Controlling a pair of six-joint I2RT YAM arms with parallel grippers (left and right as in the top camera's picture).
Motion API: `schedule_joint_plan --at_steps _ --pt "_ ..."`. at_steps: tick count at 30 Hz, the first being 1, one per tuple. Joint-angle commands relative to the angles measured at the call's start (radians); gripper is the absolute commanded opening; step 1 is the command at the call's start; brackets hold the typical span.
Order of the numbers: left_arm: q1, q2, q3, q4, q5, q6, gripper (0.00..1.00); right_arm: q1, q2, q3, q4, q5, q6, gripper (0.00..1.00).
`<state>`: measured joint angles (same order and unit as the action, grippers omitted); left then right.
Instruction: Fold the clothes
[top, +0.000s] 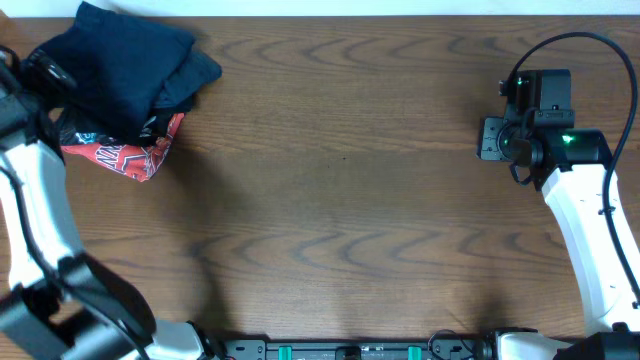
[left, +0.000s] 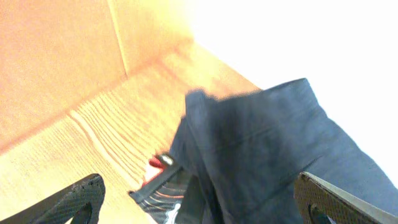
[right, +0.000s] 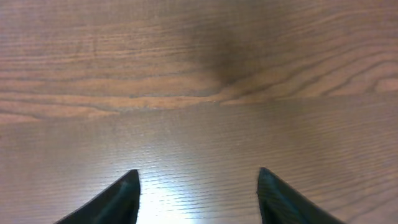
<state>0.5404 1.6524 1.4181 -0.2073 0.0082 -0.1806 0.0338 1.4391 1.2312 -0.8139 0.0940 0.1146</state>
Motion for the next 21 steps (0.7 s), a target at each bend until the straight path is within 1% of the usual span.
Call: schedule_joint_plan --at_steps 1,4,5,9,13,16,19,21 --pt "-0.030 -0.066 0.014 -0.038 -0.043 -0.005 0.98 -0.006 0.003 0.001 0.002 0.006 -0.004 0.70" --pt "-0.087 -0.100 0.014 -0.098 -0.042 -0.004 0.98 -0.006 0.003 0.001 0.003 -0.022 -0.005 0.83" --pt "-0.115 -0.108 0.014 -0.121 -0.042 0.001 0.98 -0.006 0.003 0.001 0.010 -0.050 -0.011 0.85" --pt "-0.248 -0.114 0.013 -0.196 -0.018 0.032 0.98 -0.006 0.008 0.001 0.058 -0.160 -0.046 0.90" --pt "-0.415 -0.111 0.013 -0.282 0.000 0.071 0.98 -0.006 0.015 0.001 0.115 -0.167 -0.045 0.96" --pt "-0.541 -0.110 0.013 -0.385 -0.001 0.099 0.98 0.001 0.034 0.001 0.181 -0.186 -0.046 0.99" --pt "-0.619 -0.109 0.013 -0.500 -0.001 0.098 0.98 0.014 0.059 0.001 0.233 -0.196 -0.084 0.99" --pt "-0.641 -0.109 0.013 -0.584 0.000 0.097 0.98 0.019 0.082 0.001 0.248 -0.195 -0.114 0.99"
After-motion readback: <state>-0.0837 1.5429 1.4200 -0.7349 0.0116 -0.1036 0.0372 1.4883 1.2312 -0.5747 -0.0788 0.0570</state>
